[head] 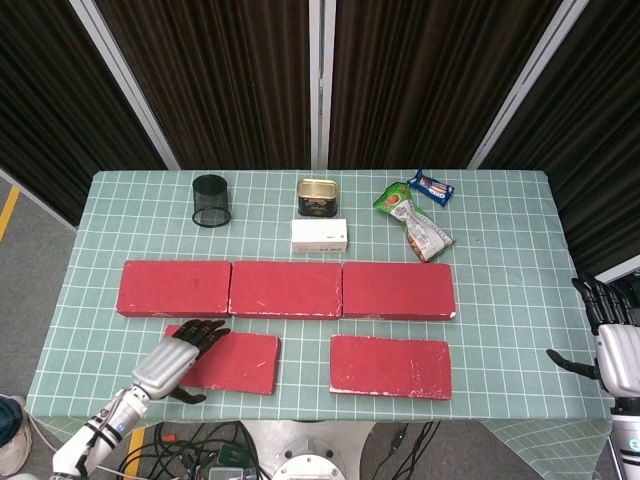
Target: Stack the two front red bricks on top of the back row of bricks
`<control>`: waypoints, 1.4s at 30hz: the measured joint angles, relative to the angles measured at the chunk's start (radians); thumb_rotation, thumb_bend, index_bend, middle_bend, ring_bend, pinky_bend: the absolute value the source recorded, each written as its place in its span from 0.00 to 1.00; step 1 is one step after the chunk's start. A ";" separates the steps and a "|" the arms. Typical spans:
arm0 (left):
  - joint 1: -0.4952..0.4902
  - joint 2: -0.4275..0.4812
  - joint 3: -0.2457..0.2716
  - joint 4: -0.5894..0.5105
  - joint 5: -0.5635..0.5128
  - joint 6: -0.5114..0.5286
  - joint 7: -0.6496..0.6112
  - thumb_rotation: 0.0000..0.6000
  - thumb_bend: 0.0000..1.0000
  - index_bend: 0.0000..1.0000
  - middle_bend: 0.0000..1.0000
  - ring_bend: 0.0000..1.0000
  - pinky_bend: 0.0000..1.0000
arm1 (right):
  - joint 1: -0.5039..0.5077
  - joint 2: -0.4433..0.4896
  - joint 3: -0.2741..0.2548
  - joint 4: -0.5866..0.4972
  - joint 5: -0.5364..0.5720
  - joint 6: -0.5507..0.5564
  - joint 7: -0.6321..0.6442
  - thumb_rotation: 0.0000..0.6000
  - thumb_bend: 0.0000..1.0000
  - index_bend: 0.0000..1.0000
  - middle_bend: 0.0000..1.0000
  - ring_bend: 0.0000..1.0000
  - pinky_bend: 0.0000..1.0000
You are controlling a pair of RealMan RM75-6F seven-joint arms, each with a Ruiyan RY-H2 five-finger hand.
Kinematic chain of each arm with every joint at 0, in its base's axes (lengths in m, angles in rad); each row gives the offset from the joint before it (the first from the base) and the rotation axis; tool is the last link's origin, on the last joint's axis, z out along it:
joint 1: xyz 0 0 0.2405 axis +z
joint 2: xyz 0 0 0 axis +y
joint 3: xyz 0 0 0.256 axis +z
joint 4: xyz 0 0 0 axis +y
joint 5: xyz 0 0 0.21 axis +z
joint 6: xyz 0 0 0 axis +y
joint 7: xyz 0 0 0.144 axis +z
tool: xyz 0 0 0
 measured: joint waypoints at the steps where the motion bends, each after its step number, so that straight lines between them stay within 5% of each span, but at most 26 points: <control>1: -0.005 -0.004 0.000 -0.001 -0.006 -0.007 0.006 1.00 0.00 0.05 0.00 0.00 0.00 | 0.000 -0.001 0.000 0.001 0.000 0.000 0.001 1.00 0.00 0.00 0.00 0.00 0.00; 24: -0.104 -0.076 -0.029 0.041 -0.184 -0.092 0.064 1.00 0.00 0.05 0.00 0.00 0.00 | 0.001 -0.006 -0.002 0.026 0.007 -0.008 0.026 1.00 0.00 0.00 0.00 0.00 0.00; 42: -0.137 -0.096 -0.014 0.062 -0.228 -0.101 0.055 1.00 0.00 0.05 0.11 0.00 0.00 | 0.001 -0.015 -0.003 0.043 0.009 -0.010 0.037 1.00 0.00 0.00 0.00 0.00 0.00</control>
